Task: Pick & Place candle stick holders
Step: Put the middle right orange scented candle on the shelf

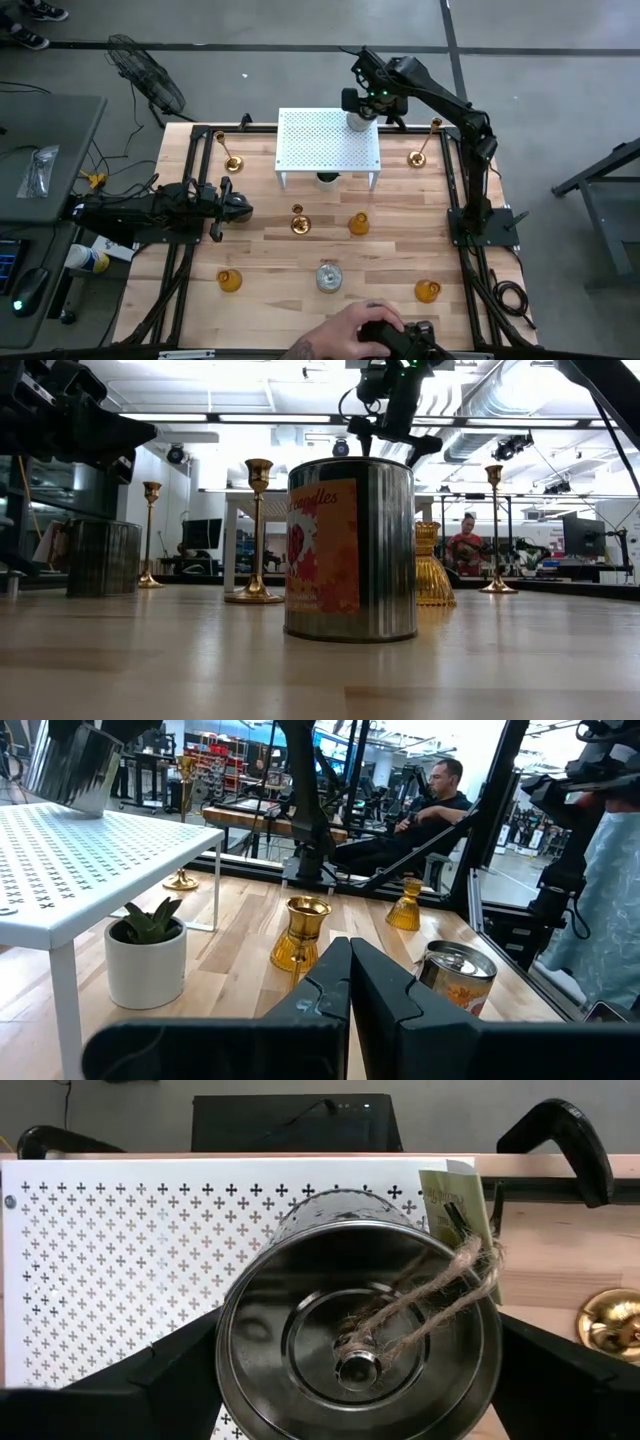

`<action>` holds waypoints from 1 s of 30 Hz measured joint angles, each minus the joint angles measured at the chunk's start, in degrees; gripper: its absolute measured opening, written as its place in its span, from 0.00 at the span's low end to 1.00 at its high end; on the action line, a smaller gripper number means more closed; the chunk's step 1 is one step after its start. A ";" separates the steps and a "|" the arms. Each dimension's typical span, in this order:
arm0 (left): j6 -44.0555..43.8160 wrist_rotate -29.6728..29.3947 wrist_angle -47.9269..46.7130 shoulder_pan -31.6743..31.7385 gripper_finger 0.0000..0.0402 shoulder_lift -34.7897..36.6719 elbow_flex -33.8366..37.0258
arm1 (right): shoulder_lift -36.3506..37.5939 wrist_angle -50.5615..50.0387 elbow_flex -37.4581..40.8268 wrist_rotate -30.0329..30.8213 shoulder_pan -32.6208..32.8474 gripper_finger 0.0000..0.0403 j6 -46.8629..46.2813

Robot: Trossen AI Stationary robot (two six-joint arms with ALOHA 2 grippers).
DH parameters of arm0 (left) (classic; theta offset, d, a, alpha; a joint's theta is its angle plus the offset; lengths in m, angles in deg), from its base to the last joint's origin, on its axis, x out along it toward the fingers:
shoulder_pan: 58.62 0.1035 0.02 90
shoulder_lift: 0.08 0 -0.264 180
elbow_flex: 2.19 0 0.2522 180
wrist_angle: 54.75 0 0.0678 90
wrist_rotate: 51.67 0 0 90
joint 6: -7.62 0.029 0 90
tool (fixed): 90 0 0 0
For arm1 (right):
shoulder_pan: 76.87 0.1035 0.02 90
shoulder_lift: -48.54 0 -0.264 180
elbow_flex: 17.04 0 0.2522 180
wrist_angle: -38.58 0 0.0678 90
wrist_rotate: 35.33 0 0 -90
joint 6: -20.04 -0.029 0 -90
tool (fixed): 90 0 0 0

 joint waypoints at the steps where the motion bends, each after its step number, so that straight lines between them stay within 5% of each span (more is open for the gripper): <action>1: 0.00 0.01 0.00 0.00 0.00 0.00 0.00 | 0.00 0.02 0.00 0.04 -0.04 0.88 0.42; 30: -0.02 0.19 0.00 0.00 0.00 0.00 0.00 | 0.50 4.84 0.00 0.01 -0.11 0.97 3.31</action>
